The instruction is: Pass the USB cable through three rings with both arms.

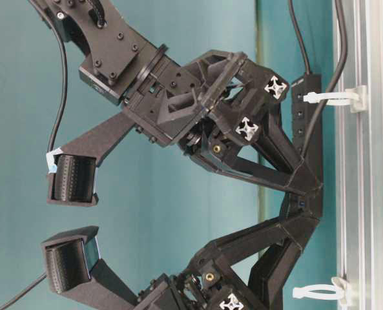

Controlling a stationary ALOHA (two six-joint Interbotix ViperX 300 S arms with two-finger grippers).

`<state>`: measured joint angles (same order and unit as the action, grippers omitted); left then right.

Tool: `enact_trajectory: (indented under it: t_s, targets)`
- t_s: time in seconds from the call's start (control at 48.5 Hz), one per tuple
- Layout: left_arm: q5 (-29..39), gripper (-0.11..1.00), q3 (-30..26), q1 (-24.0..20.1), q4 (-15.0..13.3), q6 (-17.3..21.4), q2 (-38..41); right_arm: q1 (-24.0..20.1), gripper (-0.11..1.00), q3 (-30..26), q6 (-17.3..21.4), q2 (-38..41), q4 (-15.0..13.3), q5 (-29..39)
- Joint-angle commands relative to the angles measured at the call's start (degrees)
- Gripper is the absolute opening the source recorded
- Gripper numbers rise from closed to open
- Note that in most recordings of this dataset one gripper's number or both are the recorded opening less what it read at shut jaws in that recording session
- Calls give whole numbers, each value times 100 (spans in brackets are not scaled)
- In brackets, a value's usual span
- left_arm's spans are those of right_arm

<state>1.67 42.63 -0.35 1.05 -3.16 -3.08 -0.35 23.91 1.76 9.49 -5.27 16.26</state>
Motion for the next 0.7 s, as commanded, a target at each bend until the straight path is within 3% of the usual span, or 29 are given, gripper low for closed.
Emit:
enact_trajectory:
  t_s: [0.0,0.536,0.598,0.68]
  targets:
    - [35,21,-44,-18,9,-9,-70,-35,-6,-105,-53,-35,-9,-26]
    - [387,21,88,-88,9,-431,-483,149,-6,-290,-53,193,-9,211]
    - [510,29,123,-97,9,-475,-589,149,-6,-343,-53,229,-9,220]
    - [633,52,176,-97,9,-510,-756,158,-6,-404,-53,264,-9,255]
